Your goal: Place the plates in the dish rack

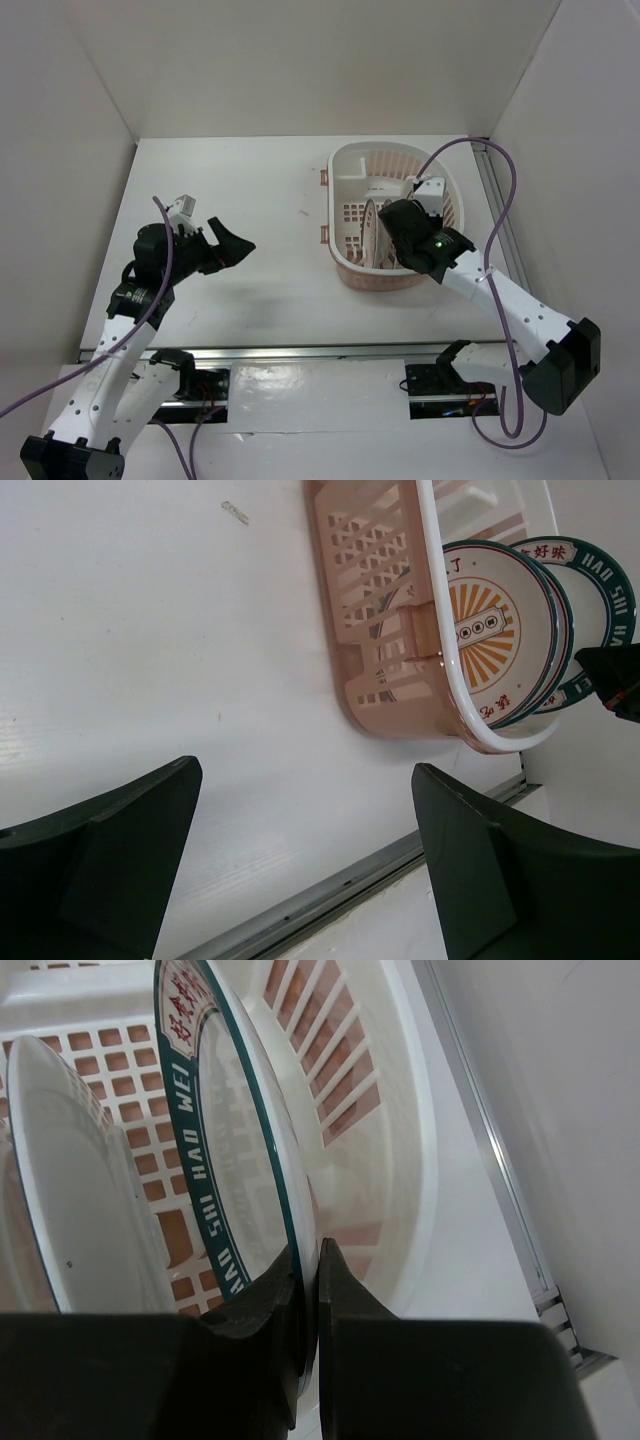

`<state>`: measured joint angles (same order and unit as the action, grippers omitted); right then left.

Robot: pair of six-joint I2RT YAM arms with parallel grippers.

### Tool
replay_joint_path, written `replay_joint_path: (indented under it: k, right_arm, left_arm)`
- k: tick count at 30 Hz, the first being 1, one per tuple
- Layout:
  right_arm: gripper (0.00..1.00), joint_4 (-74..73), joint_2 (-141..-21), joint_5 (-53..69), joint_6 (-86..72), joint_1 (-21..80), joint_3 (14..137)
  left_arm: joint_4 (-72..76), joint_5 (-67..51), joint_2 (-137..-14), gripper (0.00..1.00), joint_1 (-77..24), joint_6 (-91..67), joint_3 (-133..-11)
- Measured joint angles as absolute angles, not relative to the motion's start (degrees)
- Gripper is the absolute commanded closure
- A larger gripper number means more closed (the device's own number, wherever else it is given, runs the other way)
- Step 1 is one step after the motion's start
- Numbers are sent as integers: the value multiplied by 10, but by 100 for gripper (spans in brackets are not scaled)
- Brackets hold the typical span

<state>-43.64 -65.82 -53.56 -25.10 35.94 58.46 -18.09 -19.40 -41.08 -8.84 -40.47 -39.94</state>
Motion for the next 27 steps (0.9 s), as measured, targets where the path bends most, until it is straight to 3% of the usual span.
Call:
replay_joint_path:
  k: [10, 15, 22, 26, 27]
  right_arm:
    - [99, -437, -683, -532, -257, 357, 584]
    - [79, -437, -684, -531, -264, 354, 584]
    - [72, -435, -684, -531, -272, 354, 584]
    - [53, -435, -684, -531, -275, 354, 584]
    - [53, -435, -684, -531, -275, 354, 584]
  left_arm:
    - [-187, -192, -408, 0, -88, -403, -399]
    - [-188, -191, -406, 0, -88, -402, -399]
    - [-189, -191, -406, 0, -88, -402, -399]
    - [-189, -191, -406, 0, -88, -402, -399]
    - [-189, -191, -406, 0, -88, -402, -399]
